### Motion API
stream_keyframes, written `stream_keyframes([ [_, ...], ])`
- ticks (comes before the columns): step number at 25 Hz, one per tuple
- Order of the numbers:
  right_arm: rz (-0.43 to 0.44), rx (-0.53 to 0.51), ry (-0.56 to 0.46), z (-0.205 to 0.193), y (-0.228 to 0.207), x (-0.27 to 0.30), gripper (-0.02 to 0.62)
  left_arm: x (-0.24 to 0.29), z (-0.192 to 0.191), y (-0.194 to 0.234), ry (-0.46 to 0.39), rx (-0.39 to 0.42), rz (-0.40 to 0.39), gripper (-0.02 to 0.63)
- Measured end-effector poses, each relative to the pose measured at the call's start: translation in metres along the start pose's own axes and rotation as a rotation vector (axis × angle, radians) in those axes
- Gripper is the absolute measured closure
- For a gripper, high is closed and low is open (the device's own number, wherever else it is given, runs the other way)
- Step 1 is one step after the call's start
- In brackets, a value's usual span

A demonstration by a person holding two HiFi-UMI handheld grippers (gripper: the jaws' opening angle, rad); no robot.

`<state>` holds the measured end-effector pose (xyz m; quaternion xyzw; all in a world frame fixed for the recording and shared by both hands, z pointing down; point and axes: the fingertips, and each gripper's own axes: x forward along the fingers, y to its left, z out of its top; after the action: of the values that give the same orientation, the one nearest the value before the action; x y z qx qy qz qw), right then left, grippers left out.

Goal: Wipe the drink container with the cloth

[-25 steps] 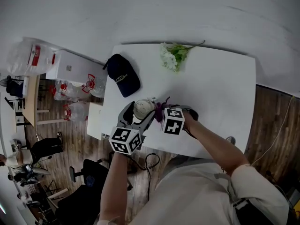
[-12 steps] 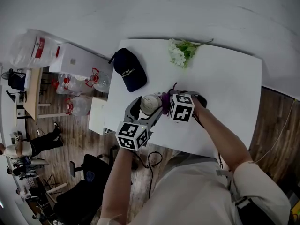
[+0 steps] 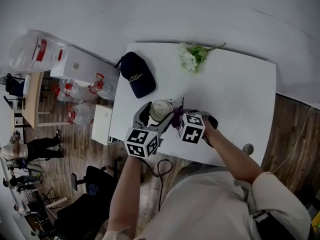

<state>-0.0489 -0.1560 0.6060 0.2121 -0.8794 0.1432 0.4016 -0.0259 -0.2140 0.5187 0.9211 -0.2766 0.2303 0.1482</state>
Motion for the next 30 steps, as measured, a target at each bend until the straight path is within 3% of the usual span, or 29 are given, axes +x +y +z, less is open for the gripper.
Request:
stream_keyframes([
  [4,-0.061,0.014,-0.054,0.025,0.001,-0.036,0.525,-0.001,0.000,0.000,0.002,0.001,-0.007,0.202],
  [8,-0.200,-0.047,0.025,0.021,-0.033,-0.046,0.526,-0.001,-0.001,-0.004,0.011,0.021,-0.027,0.202],
  [12,-0.191,-0.247,0.117,0.015,-0.052,-0.032,0.526,-0.001,0.001,-0.003,0.012,0.015,-0.028,0.202],
  [14,-0.147,-0.278,0.137,0.004,-0.053,-0.013,0.528,-0.001,0.001,-0.002,0.009,0.011,-0.019,0.202],
  [17,-0.056,-0.216,0.172,-0.022,-0.040,0.021,0.526,-0.001,0.001,-0.002,0.006,0.006,-0.009,0.202],
  [22,-0.041,-0.143,0.164,-0.041,-0.014,0.046,0.526,0.000,0.002,-0.001,0.001,0.002,0.000,0.202],
  [27,-0.023,0.006,-0.018,-0.004,0.007,0.016,0.526,0.000,-0.001,0.000,0.008,-0.004,0.006,0.202],
  [30,-0.114,0.008,-0.119,0.011,0.005,-0.014,0.526,-0.001,-0.001,0.000,0.011,-0.014,0.018,0.202],
])
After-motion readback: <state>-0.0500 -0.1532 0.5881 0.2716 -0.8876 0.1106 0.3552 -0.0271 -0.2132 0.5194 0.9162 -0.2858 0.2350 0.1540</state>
